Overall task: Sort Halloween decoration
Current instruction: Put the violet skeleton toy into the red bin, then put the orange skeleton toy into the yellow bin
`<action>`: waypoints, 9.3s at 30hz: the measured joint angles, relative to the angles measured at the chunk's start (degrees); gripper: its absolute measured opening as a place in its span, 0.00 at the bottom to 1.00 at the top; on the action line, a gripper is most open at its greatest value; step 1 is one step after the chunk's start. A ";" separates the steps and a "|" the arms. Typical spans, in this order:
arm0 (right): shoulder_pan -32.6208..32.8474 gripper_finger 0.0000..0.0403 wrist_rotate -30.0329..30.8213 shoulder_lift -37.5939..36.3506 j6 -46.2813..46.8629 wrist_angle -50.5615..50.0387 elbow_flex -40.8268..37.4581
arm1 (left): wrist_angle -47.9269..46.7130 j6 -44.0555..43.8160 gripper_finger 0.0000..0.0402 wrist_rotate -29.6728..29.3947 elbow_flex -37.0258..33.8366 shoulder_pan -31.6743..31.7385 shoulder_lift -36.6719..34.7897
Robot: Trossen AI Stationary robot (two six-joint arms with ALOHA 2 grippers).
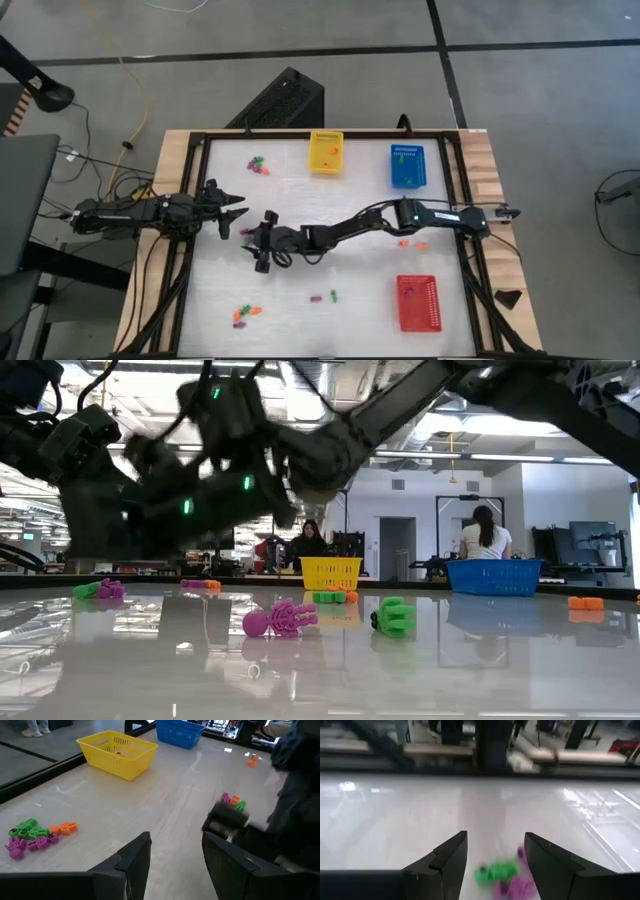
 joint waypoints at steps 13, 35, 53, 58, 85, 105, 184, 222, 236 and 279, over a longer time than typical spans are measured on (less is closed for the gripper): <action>-1.98 0.56 -0.24 -0.22 0.30 -10.48 0.23 | -0.02 0.00 0.42 0.02 0.00 -0.01 0.01; -2.05 0.26 -3.45 -0.21 -0.58 -10.85 0.19 | -0.01 0.00 0.42 0.02 0.00 -0.01 0.02; -2.38 0.11 -6.16 -20.00 2.57 -50.56 0.10 | -0.02 0.00 0.42 -0.02 0.00 0.00 0.01; -2.03 0.12 -6.11 -19.74 8.19 -45.54 0.10 | -0.02 0.00 0.42 -0.02 0.00 -0.02 0.00; -4.63 0.63 -7.51 0.95 9.80 -3.48 0.15 | 0.00 0.00 0.42 0.04 0.00 -0.02 -0.04; -5.09 0.14 -9.01 -1.02 11.65 -10.22 0.11 | -0.02 0.00 0.42 0.04 0.00 0.00 -0.04; 30.18 0.59 -25.54 -59.31 82.09 -83.90 -42.86 | -0.02 0.00 0.42 -0.15 0.00 0.00 -0.07; 14.63 0.55 -19.31 -26.85 7.29 -25.47 -24.25 | -0.03 0.00 0.42 -0.09 0.02 -0.02 0.02; 8.38 0.55 -38.60 -5.15 -6.58 -1.17 -3.78 | -0.03 0.00 0.42 -0.05 0.02 -0.01 -0.04; 12.78 0.53 -16.92 1.76 1.37 -8.01 1.59 | -0.10 0.00 0.42 -0.13 0.02 0.00 -0.07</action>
